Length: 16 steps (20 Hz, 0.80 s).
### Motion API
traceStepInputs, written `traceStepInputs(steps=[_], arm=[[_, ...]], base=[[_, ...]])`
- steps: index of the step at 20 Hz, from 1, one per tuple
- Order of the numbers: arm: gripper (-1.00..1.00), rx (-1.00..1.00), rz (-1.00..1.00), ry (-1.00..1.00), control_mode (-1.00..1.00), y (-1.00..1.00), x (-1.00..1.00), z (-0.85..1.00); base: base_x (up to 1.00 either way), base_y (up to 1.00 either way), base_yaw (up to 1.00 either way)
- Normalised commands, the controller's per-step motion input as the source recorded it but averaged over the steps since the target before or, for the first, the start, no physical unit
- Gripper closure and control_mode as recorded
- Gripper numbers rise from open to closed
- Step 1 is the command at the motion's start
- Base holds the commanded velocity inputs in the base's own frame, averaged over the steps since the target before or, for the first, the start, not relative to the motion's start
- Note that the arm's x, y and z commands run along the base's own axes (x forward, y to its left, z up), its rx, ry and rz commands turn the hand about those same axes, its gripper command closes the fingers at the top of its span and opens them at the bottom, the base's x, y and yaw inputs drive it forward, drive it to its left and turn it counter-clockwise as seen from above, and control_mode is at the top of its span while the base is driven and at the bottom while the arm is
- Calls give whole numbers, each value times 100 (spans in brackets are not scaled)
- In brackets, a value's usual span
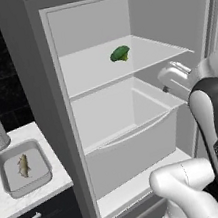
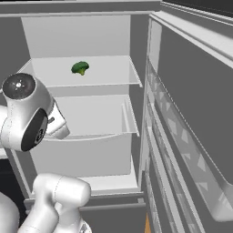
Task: Place one broccoli and one fish in each tupperware on the nearby counter, to pack two identical lunches.
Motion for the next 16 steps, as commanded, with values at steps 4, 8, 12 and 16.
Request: traceStepInputs(steps=[4, 8, 12, 16], arm=[[-100, 24, -33, -9, -100, 0, 2, 87], [-100, 29, -12, -9, -100, -11, 30, 29], [-100, 19, -1, 0, -100, -9, 68, 18], [-100, 5, 0, 0, -100, 0, 81, 32]], base=[[0, 0, 0], [0, 0, 0], [0, 0, 0], [0, 0, 0]])
